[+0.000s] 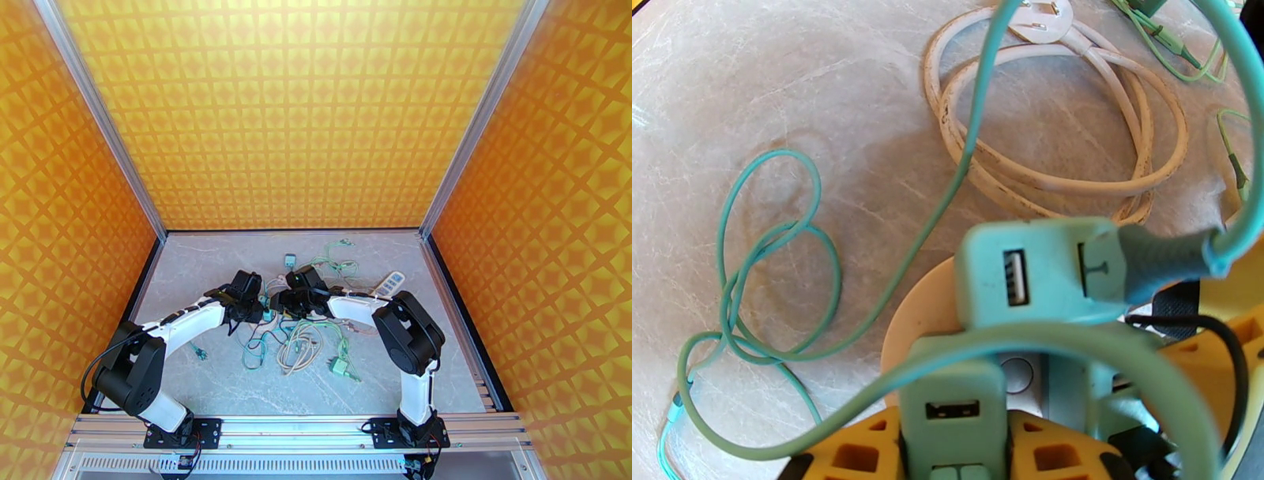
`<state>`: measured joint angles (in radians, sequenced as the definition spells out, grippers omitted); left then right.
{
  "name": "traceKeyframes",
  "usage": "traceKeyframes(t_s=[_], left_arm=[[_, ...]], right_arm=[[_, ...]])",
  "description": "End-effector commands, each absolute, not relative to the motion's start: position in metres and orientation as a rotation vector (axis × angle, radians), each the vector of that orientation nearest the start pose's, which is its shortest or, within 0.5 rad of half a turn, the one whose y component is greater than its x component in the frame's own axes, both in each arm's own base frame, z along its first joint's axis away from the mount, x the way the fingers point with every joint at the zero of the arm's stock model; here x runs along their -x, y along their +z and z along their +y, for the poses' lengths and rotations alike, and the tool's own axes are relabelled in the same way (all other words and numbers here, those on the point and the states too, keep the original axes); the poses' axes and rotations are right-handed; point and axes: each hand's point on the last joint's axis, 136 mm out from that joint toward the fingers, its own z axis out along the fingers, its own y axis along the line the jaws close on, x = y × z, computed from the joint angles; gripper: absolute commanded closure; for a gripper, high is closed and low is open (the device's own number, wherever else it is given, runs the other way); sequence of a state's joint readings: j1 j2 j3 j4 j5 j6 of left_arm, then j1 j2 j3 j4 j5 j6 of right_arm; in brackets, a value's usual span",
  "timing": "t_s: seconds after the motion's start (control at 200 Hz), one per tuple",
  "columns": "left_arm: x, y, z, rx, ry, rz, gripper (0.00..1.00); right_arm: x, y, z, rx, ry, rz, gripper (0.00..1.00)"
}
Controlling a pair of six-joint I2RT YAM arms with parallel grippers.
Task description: Pull the plug off the socket
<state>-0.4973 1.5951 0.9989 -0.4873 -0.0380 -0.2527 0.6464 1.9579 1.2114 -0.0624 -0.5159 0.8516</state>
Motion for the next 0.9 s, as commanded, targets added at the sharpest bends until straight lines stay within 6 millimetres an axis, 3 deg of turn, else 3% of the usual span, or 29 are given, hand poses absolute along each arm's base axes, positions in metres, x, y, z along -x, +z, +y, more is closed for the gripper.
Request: traceKeyframes(t_s=[0.0, 0.235, 0.7, 0.895], left_arm=[[-0.327, 0.082, -0.180, -0.343, -0.253, 2.672, 0.79], [-0.336, 0.103, -0.177, -0.243, -0.347, 2.626, 0.80], [-0.331, 0.094, -0.184, -0.327, -0.328, 2.658, 0.83], [-0.323, 0.087, -0.192, -0.472, -0.162, 2.651, 0.84]], right_arm=[[-0.321, 0.011, 0.331, -0.046, 0.957, 2.884, 0.49], [-0.317, 0.002, 0.319, -0.038, 0.854, 2.925, 0.49], [-0.319, 0.005, 0.331, 0.035, 0.847, 2.929, 0.49], [-0.316, 0.004, 0.337, 0.064, 0.835, 2.939, 0.49]])
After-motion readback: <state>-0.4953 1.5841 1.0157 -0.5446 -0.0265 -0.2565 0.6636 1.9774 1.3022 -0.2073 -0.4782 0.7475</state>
